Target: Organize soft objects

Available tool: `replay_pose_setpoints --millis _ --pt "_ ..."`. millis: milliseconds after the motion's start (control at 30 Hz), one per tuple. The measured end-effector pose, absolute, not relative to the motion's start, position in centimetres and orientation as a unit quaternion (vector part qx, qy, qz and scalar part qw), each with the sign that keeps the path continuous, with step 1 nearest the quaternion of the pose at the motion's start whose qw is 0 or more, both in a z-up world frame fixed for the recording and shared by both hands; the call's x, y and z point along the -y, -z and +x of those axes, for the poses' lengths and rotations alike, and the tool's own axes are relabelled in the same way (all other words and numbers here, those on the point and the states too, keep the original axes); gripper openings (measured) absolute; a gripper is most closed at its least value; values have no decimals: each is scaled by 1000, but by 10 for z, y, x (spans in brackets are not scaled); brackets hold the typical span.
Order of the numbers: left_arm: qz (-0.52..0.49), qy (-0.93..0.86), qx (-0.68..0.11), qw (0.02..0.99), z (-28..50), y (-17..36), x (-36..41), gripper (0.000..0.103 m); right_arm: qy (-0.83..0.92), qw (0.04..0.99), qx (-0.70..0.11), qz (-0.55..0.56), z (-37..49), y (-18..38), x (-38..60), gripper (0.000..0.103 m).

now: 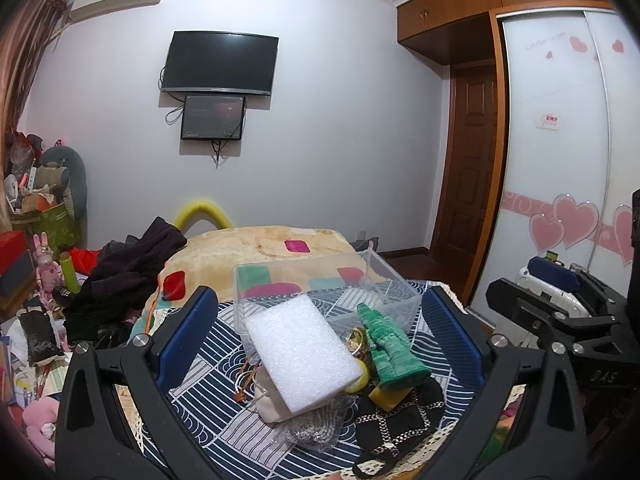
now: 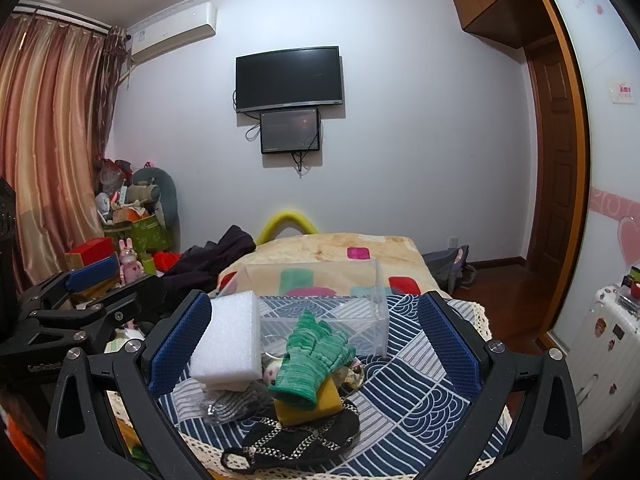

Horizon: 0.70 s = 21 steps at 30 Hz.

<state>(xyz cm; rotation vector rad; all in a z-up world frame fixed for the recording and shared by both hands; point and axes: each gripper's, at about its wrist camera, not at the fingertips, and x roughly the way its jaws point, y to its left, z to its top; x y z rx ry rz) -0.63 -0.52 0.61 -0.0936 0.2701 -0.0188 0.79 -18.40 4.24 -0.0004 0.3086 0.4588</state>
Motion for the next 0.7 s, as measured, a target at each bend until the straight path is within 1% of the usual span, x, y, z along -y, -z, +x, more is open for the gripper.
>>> replay_pose_setpoints --millis 233,300,500,567,700 --pt "-57 8 -175 983 25 14 0 103 -221 959 -177 -2 25 -25 183 103" --pt "-60 2 -194 979 39 23 -2 103 -221 957 -188 -1 31 -20 182 101" --pt "-77 -7 -246 966 78 50 -10 103 -222 947 -233 -1 52 1 180 89" --pt "-84 -14 -257 963 88 56 -14 103 -224 942 -249 -3 57 7 178 81" --pt "-89 -20 -265 960 97 64 -14 103 -235 931 -277 2 66 15 176 70"
